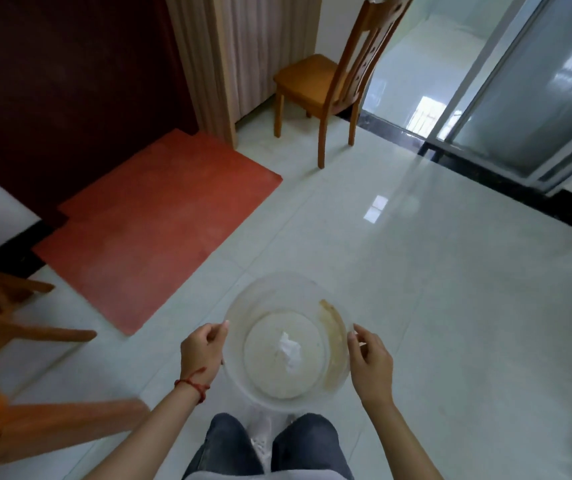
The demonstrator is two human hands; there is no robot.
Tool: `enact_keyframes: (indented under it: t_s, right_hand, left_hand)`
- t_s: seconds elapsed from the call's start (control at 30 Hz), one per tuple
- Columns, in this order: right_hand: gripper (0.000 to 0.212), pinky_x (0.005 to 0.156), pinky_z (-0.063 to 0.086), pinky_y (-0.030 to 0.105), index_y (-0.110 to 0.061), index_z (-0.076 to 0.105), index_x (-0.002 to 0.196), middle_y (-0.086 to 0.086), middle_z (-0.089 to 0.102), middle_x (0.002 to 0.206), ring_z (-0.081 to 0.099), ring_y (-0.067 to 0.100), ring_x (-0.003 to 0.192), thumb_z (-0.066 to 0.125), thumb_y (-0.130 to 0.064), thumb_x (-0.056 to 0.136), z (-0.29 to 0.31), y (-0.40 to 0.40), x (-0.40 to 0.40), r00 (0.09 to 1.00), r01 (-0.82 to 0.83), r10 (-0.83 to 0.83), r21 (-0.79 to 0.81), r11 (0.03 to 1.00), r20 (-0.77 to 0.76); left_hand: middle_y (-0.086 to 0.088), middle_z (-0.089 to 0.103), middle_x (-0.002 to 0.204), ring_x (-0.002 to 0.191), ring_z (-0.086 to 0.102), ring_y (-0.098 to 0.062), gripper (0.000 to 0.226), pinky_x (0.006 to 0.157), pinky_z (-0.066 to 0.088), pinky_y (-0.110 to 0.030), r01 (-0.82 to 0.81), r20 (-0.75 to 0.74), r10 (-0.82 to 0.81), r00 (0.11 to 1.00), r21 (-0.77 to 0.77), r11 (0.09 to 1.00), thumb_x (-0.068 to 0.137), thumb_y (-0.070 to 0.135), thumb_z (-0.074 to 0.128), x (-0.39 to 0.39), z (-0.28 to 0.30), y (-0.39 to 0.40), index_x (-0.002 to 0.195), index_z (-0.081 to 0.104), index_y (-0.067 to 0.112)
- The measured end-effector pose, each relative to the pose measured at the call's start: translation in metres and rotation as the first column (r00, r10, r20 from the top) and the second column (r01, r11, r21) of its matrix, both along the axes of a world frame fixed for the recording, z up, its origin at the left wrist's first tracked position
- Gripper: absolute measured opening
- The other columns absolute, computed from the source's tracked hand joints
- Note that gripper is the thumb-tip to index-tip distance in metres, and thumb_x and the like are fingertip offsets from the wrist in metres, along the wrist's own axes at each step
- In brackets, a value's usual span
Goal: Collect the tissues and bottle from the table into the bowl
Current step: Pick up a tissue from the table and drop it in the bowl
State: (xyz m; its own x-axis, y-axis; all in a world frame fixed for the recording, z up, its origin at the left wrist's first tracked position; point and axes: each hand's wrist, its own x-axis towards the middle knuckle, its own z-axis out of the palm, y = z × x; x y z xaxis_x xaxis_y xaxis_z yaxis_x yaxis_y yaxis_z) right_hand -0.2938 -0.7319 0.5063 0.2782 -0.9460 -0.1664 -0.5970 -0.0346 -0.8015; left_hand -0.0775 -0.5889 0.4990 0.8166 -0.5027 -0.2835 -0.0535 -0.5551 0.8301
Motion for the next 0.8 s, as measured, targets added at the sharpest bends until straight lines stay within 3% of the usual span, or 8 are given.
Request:
enact_keyframes:
  t_s: [0.2, 0.33, 0.53, 0.7, 0.8]
  right_hand:
    - [0.024, 0.071, 0.041, 0.02, -0.01, 0.061, 0.111, 0.005, 0.062, 0.096, 0.058, 0.016, 0.079, 0.052, -0.019, 0.091, 0.003, -0.068, 0.059, 0.975, -0.221, 0.221, -0.008, 0.975, -0.018]
    - [0.025, 0.066, 0.039, 0.01, -0.01, 0.061, 0.113, 0.007, 0.062, 0.096, 0.057, 0.005, 0.075, 0.052, -0.018, 0.091, 0.01, -0.106, 0.102, 0.929, -0.371, 0.371, 0.013, 0.928, 0.008]
    - [0.027, 0.065, 0.039, 0.012, -0.011, 0.059, 0.116, 0.006, 0.061, 0.095, 0.055, 0.004, 0.072, 0.05, -0.02, 0.092, 0.013, -0.126, 0.165, 0.819, -0.574, 0.574, 0.043, 0.818, 0.006]
    - [0.027, 0.063, 0.038, 0.013, -0.011, 0.06, 0.115, 0.004, 0.06, 0.095, 0.054, 0.002, 0.07, 0.049, -0.021, 0.092, 0.009, -0.113, 0.222, 0.719, -0.694, 0.695, 0.049, 0.719, -0.006]
    - [0.026, 0.062, 0.038, 0.01, -0.01, 0.061, 0.114, 0.004, 0.06, 0.095, 0.054, 0.002, 0.069, 0.05, -0.02, 0.092, 0.006, -0.101, 0.26, 0.678, -0.734, 0.735, 0.048, 0.677, -0.006]
  left_hand:
    - [-0.005, 0.048, 0.049, 0.049, 0.044, -0.017, 0.041, 0.049, 0.035, -0.025, -0.201, 0.04, 0.2, 0.979, 0.014, 0.98, 0.088, 0.025, 0.054, 0.023, 0.002, -0.023, 0.052, 0.046, 0.008]
    - [-0.008, 0.045, 0.051, 0.052, 0.041, -0.018, 0.04, 0.05, 0.032, -0.026, -0.369, 0.035, 0.368, 0.929, 0.023, 0.929, 0.088, 0.026, 0.054, 0.028, 0.007, -0.035, 0.056, 0.045, 0.004]
    - [-0.007, 0.05, 0.051, 0.052, 0.046, -0.02, 0.041, 0.051, 0.035, -0.025, -0.592, 0.017, 0.591, 0.806, 0.015, 0.806, 0.088, 0.026, 0.053, 0.036, 0.013, -0.026, 0.058, 0.048, -0.001]
    - [-0.01, 0.05, 0.051, 0.055, 0.048, -0.026, 0.042, 0.06, 0.045, -0.037, -0.726, -0.032, 0.725, 0.687, 0.007, 0.688, 0.087, 0.026, 0.054, 0.058, 0.008, -0.002, 0.058, 0.048, -0.003]
    - [-0.015, 0.052, 0.055, 0.057, 0.048, -0.028, 0.043, 0.061, 0.044, -0.037, -0.775, -0.027, 0.775, 0.631, 0.009, 0.631, 0.088, 0.027, 0.054, 0.08, 0.006, 0.012, 0.06, 0.049, -0.005]
